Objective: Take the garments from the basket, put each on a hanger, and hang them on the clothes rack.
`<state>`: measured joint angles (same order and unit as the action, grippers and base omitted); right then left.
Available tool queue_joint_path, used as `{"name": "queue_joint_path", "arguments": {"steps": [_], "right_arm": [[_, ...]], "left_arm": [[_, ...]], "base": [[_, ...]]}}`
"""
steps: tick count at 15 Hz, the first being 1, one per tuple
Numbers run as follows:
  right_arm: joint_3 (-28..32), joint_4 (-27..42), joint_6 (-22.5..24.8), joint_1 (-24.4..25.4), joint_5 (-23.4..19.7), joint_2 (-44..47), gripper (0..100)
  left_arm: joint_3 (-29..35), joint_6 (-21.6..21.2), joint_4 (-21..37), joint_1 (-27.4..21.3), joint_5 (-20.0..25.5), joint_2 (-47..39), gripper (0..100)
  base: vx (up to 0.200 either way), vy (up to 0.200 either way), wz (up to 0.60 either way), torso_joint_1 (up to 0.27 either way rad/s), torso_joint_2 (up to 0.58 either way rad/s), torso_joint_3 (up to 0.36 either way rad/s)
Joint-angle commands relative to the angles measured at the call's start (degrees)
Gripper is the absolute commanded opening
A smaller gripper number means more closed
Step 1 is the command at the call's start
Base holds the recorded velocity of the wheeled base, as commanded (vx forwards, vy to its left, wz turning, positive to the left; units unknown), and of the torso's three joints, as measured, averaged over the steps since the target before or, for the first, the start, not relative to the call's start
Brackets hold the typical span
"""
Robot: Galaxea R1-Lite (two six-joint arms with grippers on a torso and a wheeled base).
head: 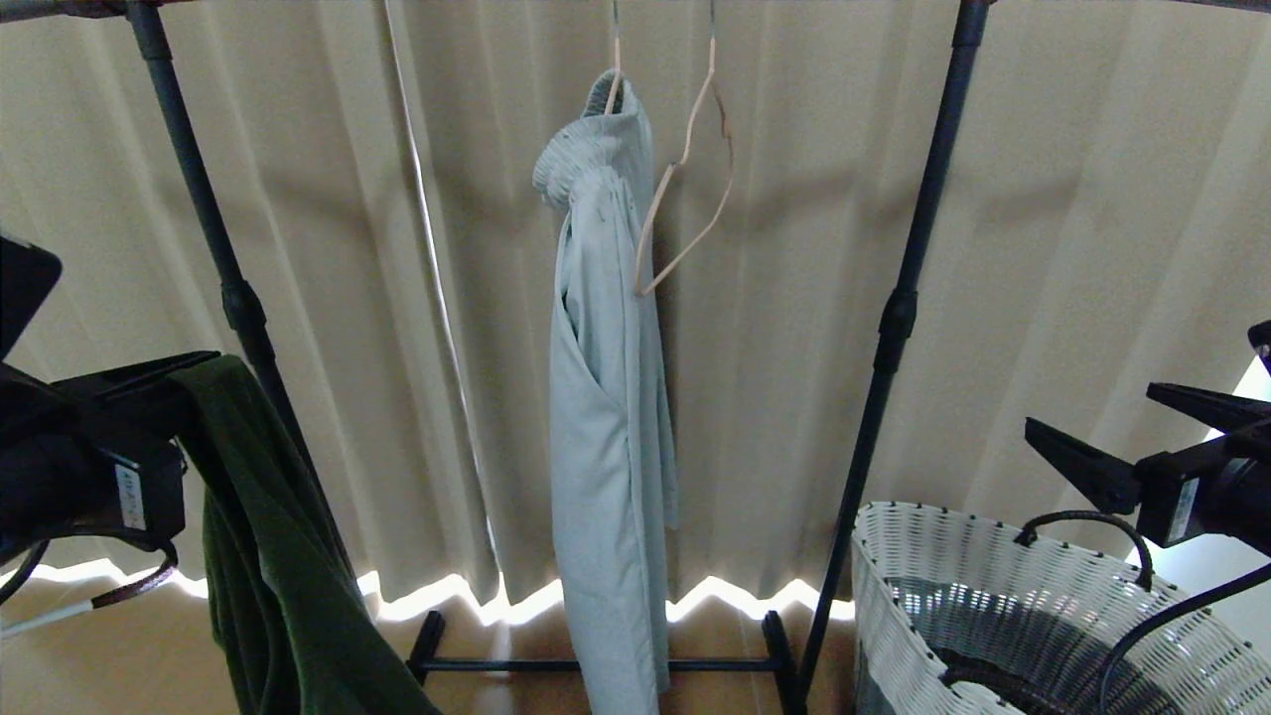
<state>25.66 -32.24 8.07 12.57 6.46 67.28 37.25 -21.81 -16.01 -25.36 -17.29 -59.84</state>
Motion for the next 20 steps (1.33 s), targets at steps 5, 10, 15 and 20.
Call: {"name": "queue_joint_path", "arguments": {"steps": [5, 10, 15, 20], "right_arm": [[-8.3, -11.9, 0.7, -2.8, -0.7, 0.6, 100], [-4.8, -12.8, 3.0, -4.7, -0.5, -0.3, 100], [-6.0, -13.1, 4.6, -4.7, -0.7, -2.5, 100], [-6.0, -12.8, 4.6, -4.7, -0.7, -2.6, 100]], "left_arm": [[-0.7, -0.2, 0.6, 0.7, 0.1, 0.7, 0], [-2.2, 0.0, 0.5, 1.7, 0.5, 0.3, 0], [-2.4, 0.2, 0.5, 1.7, 0.6, 0.3, 0], [-2.9, 0.2, 0.5, 1.7, 0.6, -0.4, 0]], "base": [[0.000, 0.000, 0.00, 0.000, 0.00, 0.000], [0.000, 0.000, 0.00, 0.000, 0.00, 0.000], [0.000, 0.000, 0.00, 0.000, 0.00, 0.000], [0.000, 0.000, 0.00, 0.146, -0.21, -0.205]]}}
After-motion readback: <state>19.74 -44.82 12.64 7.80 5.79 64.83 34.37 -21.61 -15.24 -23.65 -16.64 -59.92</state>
